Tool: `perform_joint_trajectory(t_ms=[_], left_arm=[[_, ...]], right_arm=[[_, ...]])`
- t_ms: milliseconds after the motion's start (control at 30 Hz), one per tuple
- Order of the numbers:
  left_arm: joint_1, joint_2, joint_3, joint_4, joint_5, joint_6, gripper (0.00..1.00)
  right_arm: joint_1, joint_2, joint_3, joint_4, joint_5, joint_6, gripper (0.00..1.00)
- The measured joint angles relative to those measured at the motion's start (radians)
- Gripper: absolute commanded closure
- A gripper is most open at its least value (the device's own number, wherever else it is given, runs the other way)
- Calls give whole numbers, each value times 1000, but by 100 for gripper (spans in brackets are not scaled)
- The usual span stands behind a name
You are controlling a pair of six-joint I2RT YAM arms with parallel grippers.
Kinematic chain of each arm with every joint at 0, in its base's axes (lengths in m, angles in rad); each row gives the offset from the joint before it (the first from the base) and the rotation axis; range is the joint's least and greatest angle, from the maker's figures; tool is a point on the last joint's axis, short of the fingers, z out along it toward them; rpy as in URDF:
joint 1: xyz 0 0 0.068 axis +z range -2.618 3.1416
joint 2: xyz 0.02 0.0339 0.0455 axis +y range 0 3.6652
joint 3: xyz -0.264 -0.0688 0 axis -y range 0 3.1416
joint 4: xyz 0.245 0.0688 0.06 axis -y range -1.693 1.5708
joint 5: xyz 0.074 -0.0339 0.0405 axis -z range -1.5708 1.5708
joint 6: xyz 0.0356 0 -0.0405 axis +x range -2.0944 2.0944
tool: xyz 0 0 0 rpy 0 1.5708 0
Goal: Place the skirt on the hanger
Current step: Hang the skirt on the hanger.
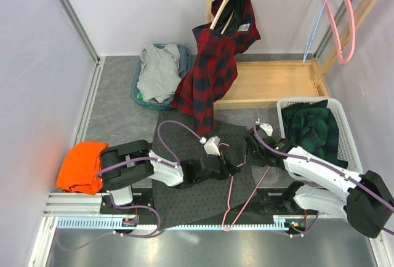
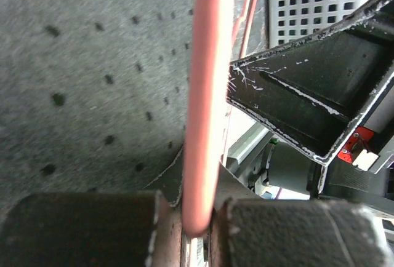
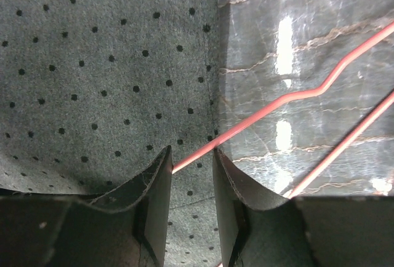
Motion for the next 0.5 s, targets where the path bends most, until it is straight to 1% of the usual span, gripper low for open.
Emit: perform_joint_trajectory(t_ms=[267, 400, 500], left_arm=[[-3, 36, -36, 104, 0, -17, 98], [-3, 40, -42, 142, -4, -17, 98], [-3, 40, -44, 143, -26, -16, 98]], right_arm=[[27, 4, -8, -2, 33, 37, 61], [37, 8, 28, -53, 67, 49, 56], [41, 25, 64, -100, 87, 46, 55]])
